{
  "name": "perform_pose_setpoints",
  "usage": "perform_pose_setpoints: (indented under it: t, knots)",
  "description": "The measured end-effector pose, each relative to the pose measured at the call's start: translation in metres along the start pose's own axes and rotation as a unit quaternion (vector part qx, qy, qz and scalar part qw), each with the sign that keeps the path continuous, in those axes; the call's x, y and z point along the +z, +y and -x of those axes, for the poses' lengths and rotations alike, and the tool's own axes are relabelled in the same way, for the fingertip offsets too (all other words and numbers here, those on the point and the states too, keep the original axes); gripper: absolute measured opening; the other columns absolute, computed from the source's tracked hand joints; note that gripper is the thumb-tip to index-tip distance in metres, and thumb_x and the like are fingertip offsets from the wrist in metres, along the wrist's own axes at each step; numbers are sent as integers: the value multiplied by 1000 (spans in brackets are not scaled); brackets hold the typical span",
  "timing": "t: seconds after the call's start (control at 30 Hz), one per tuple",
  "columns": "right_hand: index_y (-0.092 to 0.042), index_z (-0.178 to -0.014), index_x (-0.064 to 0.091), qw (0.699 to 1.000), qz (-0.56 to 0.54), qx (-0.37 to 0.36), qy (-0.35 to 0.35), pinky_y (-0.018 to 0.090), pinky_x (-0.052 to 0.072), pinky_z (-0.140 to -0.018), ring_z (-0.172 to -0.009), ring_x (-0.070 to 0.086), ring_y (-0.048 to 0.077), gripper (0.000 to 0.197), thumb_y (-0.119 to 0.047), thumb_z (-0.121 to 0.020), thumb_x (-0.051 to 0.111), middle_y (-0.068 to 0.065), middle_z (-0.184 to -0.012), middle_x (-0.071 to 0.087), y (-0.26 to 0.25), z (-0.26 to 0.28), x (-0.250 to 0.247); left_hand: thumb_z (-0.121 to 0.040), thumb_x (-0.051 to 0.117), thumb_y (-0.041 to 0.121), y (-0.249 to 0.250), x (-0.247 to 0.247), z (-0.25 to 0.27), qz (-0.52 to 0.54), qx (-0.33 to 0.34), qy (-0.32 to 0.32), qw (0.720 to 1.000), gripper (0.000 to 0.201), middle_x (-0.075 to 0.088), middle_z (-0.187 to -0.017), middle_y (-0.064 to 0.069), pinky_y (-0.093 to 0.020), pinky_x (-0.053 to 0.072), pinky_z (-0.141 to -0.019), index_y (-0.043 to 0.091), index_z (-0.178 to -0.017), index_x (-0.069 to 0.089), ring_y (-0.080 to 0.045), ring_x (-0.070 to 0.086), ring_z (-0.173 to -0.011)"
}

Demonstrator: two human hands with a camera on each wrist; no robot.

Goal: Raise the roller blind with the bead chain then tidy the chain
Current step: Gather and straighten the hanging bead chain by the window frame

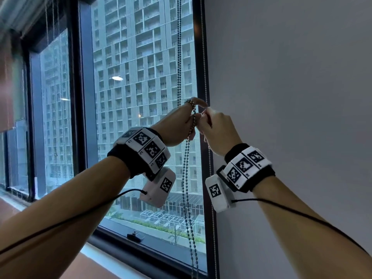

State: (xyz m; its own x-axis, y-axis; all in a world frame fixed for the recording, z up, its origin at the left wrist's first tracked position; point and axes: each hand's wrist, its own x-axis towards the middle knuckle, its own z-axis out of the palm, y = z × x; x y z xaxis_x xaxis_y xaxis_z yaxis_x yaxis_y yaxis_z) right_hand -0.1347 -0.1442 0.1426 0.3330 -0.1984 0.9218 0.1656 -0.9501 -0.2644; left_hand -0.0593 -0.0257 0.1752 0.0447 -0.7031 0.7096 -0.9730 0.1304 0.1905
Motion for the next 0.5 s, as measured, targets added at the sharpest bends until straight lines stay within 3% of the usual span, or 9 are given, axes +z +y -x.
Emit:
perform_pose_setpoints:
  t: [0.1, 0.17, 0.23, 0.3, 0.37, 0.4, 0.43, 0.47, 0.5]
  knots:
    - [-8, -82, 60, 977, -194, 85, -4, 37, 45, -57, -59, 50, 22, 28, -19, -97, 39, 7, -67, 59, 4, -1, 4, -99, 27, 3, 6, 5, 0, 21, 18, -13, 1000, 32, 65, -78, -8, -12, 45, -49, 4, -128, 40, 1, 57, -50]
    - [-15, -77, 55, 894, -409, 182, -15, 33, 38, -61, -67, 48, 16, 23, -17, -93, 40, 2, -72, 55, 1, -4, 3, -100, 27, 6, 4, 7, 1, 18, 23, -16, 999, 32, 68, -86, -15, -13, 46, -50, 4, -129, 39, -2, 61, -54]
    - [-16, -69, 53, 803, -550, 225, -38, 33, 33, -62, -69, 48, 17, 19, -20, -83, 41, 4, -76, 52, 1, -8, -4, -99, 26, 6, 2, 7, 2, 37, 4, -11, 999, 34, 68, -87, -18, -19, 48, -51, 7, -131, 37, -14, 63, -59]
    - [-12, -69, 59, 760, -606, 220, -82, 33, 31, -62, -68, 49, 19, 13, -21, -70, 49, 5, -76, 50, 3, -12, -12, -99, 26, 7, 2, 4, 2, 43, 0, -12, 999, 37, 68, -89, -19, -24, 51, -55, 9, -135, 35, -19, 63, -64]
    - [-8, -77, 57, 719, -655, 211, -100, 32, 33, -61, -66, 48, 21, 16, -14, -63, 56, 7, -77, 50, 8, -16, -17, -99, 28, 9, 6, 3, 1, 30, 15, -20, 999, 41, 68, -87, -16, -23, 51, -57, 10, -139, 32, -13, 62, -63]
    - [-8, -75, 55, 712, -663, 216, -88, 31, 34, -60, -64, 47, 22, 15, -8, -60, 56, 8, -75, 51, 11, -17, -18, -99, 30, 9, 9, 3, 1, 17, 21, -25, 999, 43, 68, -85, -14, -20, 50, -57, 10, -142, 30, -8, 61, -61]
    - [-9, -69, 53, 732, -641, 220, -65, 30, 35, -56, -61, 46, 21, 13, -2, -58, 57, 8, -70, 52, 16, -19, -19, -99, 31, 9, 9, 3, 2, 1, 24, -29, 999, 44, 68, -84, -11, -15, 49, -56, 9, -144, 29, -3, 60, -59]
    - [-12, -62, 51, 792, -572, 211, -33, 28, 36, -53, -57, 44, 18, 15, 1, -59, 58, 5, -64, 52, 20, -21, -21, -99, 32, 8, 9, 3, 3, -13, 23, -34, 999, 45, 67, -84, -9, -13, 49, -57, 8, -144, 28, 0, 59, -58]
    - [-15, -57, 49, 876, -449, 178, -9, 25, 36, -50, -52, 42, 14, 22, 2, -62, 61, 2, -58, 50, 23, -21, -23, -99, 32, 8, 7, 3, 6, -24, 21, -39, 999, 45, 67, -84, -8, -13, 50, -58, 8, -144, 29, 0, 59, -59]
